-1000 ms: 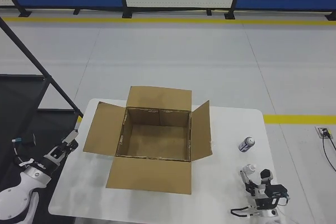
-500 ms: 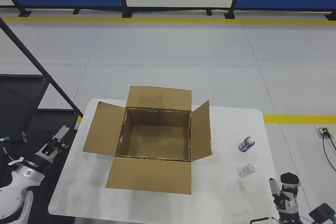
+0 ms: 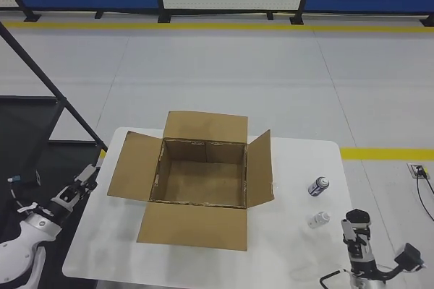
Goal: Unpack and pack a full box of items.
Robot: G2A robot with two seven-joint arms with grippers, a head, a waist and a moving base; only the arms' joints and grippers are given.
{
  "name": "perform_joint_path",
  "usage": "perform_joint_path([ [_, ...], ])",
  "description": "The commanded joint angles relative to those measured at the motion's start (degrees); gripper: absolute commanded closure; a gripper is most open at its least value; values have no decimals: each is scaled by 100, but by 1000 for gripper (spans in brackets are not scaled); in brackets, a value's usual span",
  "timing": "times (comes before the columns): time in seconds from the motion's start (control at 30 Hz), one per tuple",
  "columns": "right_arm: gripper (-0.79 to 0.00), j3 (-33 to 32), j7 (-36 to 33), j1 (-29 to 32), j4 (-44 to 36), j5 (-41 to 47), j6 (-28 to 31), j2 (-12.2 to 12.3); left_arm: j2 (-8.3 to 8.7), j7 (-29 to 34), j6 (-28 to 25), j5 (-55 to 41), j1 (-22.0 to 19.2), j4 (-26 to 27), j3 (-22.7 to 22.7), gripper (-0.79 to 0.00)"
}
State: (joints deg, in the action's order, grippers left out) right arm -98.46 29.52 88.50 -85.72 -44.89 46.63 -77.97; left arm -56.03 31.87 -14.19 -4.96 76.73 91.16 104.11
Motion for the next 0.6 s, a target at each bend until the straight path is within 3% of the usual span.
perform_joint_path([
  [0.0,-785,19,-27,-15,-104,134,17,-1,5,207,70,-145,94,-35,17,-785],
  [0.3,-785,23,-441,-334,90,431,73,36,-2,600,242,-279,260,-107,-191,-785],
  [0.37,-785,23,-479,-379,146,452,87,42,-8,587,302,-227,197,-148,-294,-668],
  [0.47,-785,15,-515,-429,214,446,87,51,-18,589,354,-154,77,-218,-471,-360],
  [0.57,-785,-7,-497,-442,272,430,98,57,-26,604,399,-104,-29,-294,-607,-157],
])
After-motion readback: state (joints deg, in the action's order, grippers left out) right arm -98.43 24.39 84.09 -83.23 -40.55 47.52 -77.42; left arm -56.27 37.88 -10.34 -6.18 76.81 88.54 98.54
